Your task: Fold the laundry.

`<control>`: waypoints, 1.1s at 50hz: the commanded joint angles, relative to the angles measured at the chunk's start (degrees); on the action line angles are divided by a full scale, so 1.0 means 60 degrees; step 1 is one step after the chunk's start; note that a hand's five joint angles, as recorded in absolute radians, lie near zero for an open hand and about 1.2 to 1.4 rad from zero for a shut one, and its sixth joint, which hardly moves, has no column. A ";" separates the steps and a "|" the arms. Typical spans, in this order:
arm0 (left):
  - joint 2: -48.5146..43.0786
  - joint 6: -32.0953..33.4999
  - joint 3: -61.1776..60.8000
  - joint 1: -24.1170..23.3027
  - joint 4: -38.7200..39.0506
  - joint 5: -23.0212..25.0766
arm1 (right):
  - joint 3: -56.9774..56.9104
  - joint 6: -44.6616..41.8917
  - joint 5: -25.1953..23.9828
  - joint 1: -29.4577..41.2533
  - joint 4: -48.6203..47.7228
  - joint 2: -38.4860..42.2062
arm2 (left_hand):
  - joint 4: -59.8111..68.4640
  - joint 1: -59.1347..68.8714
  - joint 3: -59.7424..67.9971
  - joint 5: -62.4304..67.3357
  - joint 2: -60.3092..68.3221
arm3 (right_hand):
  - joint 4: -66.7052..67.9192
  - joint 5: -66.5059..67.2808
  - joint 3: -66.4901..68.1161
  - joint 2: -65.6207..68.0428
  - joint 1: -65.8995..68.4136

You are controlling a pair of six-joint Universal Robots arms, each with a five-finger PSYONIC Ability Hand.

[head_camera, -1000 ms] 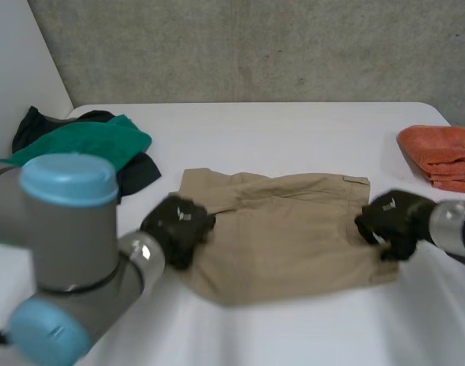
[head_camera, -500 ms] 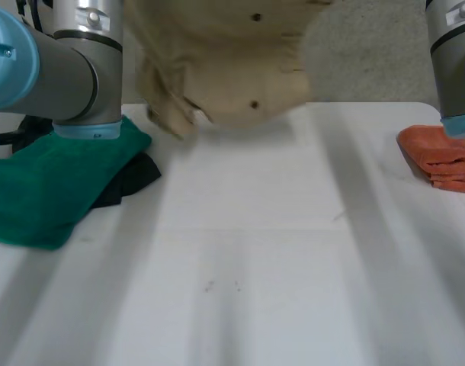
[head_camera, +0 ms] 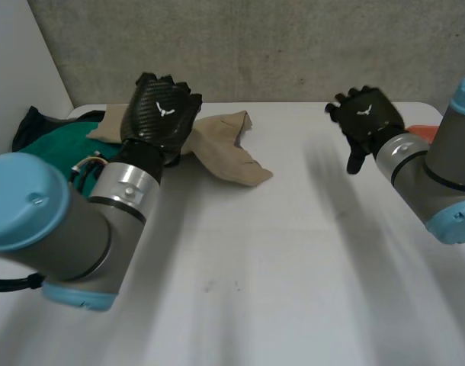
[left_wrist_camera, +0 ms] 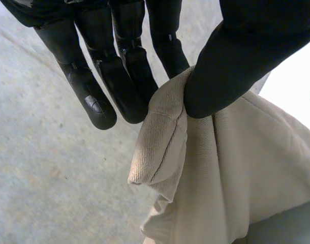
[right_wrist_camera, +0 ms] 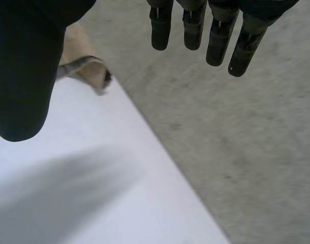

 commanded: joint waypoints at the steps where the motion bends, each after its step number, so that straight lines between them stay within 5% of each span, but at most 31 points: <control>1: 0.1653 0.0065 -0.0473 -0.0295 -0.0458 -0.0005 | 0.0047 0.1644 -0.0776 0.0081 0.0298 0.0370 | 0.1838 0.2567 0.1921 0.2111 0.1877 | -0.0583 -0.0626 -0.0383 -0.0461 -0.0280; 6: 0.2254 0.0051 -0.0459 -0.0544 -0.0927 -0.0049 | 0.0413 0.4935 -0.0981 0.0461 0.0314 0.0428 | 0.1838 0.2567 0.1921 0.2111 0.1877 | -0.0583 -0.0626 -0.0383 -0.0461 -0.0280; 11: 0.2562 0.0051 -0.0459 -0.0735 -0.1015 -0.0093 | 0.0488 0.6642 -0.1010 0.0900 0.0035 0.0954 | 0.1838 0.2567 0.1921 0.2111 0.1877 | -0.0583 -0.0626 -0.0383 -0.0461 -0.0280; 21: 0.2475 0.0065 -0.0429 -0.0779 -0.1030 -0.0108 | 0.0473 0.6804 -0.0821 0.1312 -0.0053 0.1513 | 0.1838 0.2567 0.1921 0.2111 0.1877 | -0.0583 -0.0626 -0.0383 -0.0461 -0.0280; 36: 0.2416 0.0051 -0.0415 -0.0808 -0.1045 -0.0108 | 0.3004 0.6585 -0.0161 -0.0109 0.0826 -0.1197 | 0.1838 0.2567 0.1921 0.2111 0.1877 | -0.0583 -0.0626 -0.0383 -0.0461 -0.0280; 42: 0.2416 0.0036 -0.0312 -0.0808 -0.1016 -0.0108 | 0.4266 0.7550 -0.0556 0.0680 0.0650 -0.1505 | 0.1838 0.2567 0.1921 0.2111 0.1877 | -0.0583 -0.0626 -0.0383 -0.0461 -0.0280; 55: 0.2416 0.0036 -0.0239 -0.0808 -0.1030 -0.0123 | 0.3301 0.9002 -0.0410 0.2424 -0.0375 -0.0188 | 0.1838 0.2567 0.1921 0.2111 0.1877 | -0.0583 -0.0626 -0.0383 -0.0461 -0.0280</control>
